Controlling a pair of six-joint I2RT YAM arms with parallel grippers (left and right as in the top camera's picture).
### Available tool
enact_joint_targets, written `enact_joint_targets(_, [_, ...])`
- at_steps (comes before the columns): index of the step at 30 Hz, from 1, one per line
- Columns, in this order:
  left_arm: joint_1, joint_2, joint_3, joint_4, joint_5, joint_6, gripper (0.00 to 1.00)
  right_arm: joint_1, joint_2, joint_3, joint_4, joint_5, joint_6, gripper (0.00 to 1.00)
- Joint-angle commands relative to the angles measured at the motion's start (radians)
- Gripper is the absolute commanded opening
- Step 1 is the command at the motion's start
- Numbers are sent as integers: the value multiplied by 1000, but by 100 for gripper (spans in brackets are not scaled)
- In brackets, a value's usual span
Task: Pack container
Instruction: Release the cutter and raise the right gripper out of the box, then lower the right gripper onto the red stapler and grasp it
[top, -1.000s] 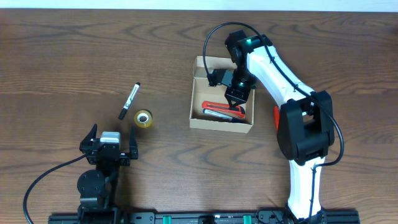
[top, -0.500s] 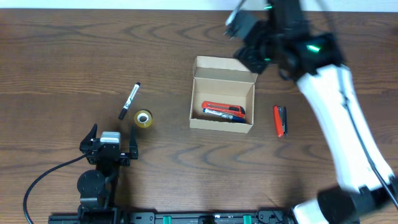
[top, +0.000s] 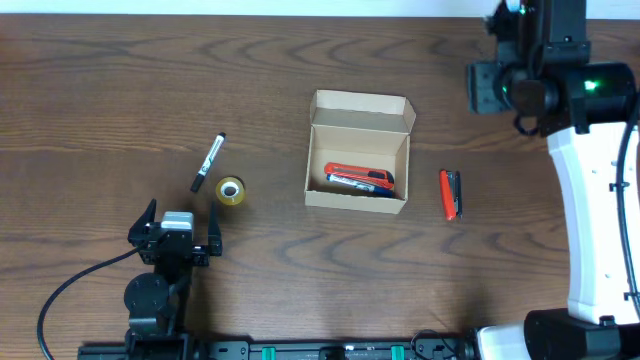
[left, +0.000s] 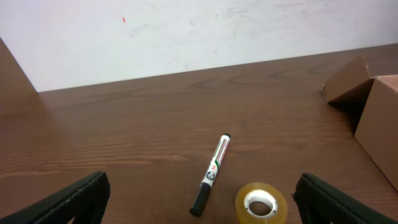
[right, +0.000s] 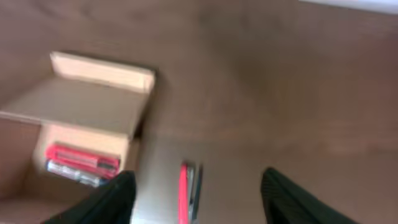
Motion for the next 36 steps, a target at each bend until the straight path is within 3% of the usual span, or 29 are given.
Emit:
enact_joint_targets(1, [6, -6, -9, -25, 3, -4, 95, -38, -25, -68, -24, -51, 40, 60])
enact_joint_targets(10, [6, -6, -9, -25, 3, -4, 95, -115, -265, -705, 323, -116, 22, 65])
enact_joint_targets(13, [6, -6, -9, -25, 3, -4, 95, -134, -256, -837, 399, -96, 2, 79])
enact_joint_targets(14, [6, -6, -9, -25, 3, -4, 95, -139, -244, -870, 422, -91, 16, 88])
enact_joint_targets(15, [6, -6, -9, -25, 3, -4, 95, -145, -226, -903, 444, -93, 17, 90])
enact_joint_targets(25, [6, -6, -9, -25, 4, -4, 95, -152, -7, -968, 537, -109, 13, 89])
enact_joint_targets(36, [6, -6, -9, -25, 8, -5, 95, -147, 9, -942, 559, -117, 16, 86])
